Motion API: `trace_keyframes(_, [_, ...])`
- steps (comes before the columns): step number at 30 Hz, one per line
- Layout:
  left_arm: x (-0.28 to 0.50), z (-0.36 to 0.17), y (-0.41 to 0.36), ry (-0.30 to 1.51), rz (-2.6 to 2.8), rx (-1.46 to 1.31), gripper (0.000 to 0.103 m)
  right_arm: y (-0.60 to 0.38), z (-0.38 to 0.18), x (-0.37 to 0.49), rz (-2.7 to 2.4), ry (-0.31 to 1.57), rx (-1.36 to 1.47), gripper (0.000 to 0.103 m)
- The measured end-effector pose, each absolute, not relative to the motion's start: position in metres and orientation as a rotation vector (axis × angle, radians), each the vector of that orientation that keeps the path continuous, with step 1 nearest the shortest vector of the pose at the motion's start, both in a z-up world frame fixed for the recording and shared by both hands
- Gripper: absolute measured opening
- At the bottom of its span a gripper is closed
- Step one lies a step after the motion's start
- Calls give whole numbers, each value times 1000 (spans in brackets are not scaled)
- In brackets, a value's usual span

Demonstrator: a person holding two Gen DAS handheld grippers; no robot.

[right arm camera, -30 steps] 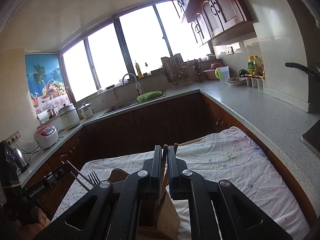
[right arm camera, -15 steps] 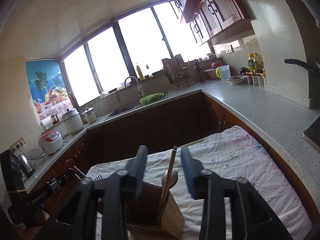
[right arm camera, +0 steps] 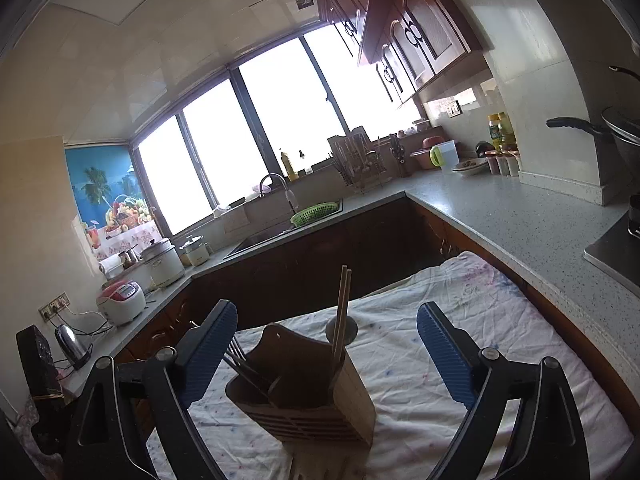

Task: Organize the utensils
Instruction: 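Open both tools to release the chopsticks in the holder, then move both open tools back down to the remaining chopsticks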

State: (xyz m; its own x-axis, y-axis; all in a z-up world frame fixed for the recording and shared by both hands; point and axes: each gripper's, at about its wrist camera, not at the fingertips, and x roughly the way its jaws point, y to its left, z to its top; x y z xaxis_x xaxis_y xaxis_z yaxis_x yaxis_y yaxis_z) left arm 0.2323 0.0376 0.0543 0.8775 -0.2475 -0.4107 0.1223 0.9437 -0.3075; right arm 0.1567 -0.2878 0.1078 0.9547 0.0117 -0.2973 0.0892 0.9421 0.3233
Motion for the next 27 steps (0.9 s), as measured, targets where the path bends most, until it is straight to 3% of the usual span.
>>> trace_keyframes(13, [188, 16, 38, 620, -170, -314, 81, -285, 42, 105, -77, 471, 382, 94])
trace_keyframes(27, [191, -20, 19, 799, -171, -290, 81, -270, -18, 91, -75, 656, 345, 93])
